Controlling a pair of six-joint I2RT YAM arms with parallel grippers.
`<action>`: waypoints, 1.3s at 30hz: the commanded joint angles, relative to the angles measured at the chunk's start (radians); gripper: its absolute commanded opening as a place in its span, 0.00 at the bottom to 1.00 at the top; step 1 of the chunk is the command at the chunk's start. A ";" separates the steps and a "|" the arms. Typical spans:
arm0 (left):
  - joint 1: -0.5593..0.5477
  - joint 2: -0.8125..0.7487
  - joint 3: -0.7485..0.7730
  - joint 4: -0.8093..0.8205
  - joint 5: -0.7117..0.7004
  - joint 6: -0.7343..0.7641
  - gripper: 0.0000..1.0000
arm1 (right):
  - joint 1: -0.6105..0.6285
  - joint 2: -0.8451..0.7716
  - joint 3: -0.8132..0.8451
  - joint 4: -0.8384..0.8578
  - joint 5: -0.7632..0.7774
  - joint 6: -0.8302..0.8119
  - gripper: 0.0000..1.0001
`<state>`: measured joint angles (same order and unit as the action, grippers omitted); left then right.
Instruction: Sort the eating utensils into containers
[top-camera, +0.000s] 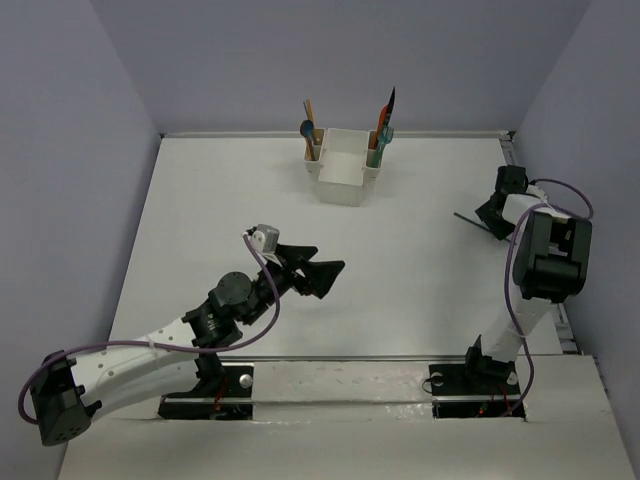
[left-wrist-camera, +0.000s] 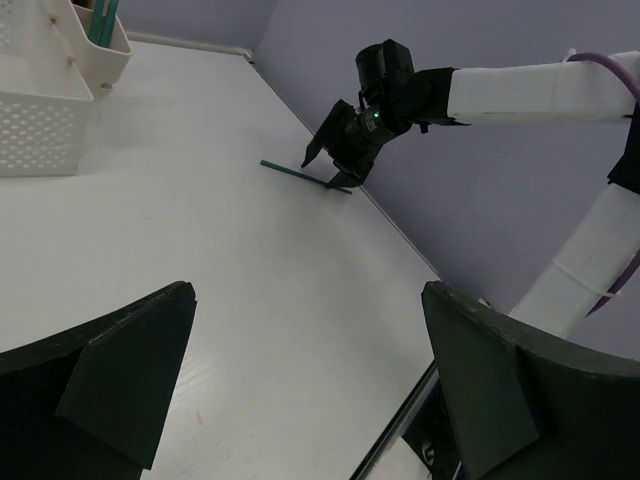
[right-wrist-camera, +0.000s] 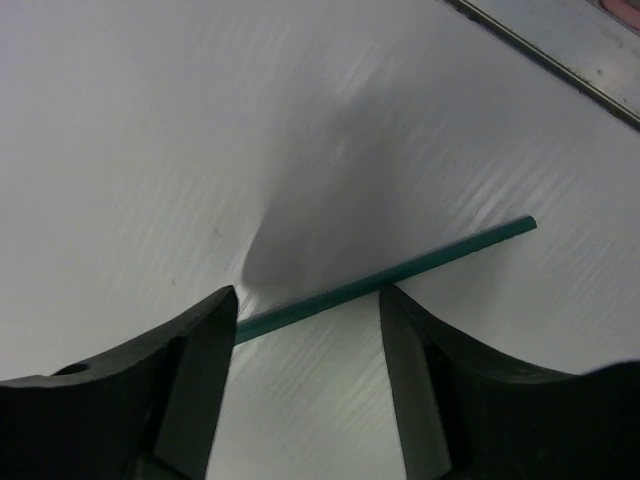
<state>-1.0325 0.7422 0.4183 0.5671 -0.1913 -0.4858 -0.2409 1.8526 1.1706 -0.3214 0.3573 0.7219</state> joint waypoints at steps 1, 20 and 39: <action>-0.005 -0.009 -0.010 0.065 -0.003 0.013 0.99 | 0.002 0.039 0.084 -0.036 -0.032 -0.085 0.60; -0.005 0.026 -0.007 0.088 -0.016 0.001 0.99 | 0.087 0.203 0.238 -0.148 -0.100 -0.324 0.26; -0.005 0.089 0.034 0.074 -0.008 0.009 0.99 | 0.112 0.169 0.173 -0.055 -0.164 -0.378 0.00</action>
<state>-1.0325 0.8154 0.4183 0.6018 -0.1963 -0.4866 -0.1337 2.0350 1.4212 -0.4194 0.2768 0.3683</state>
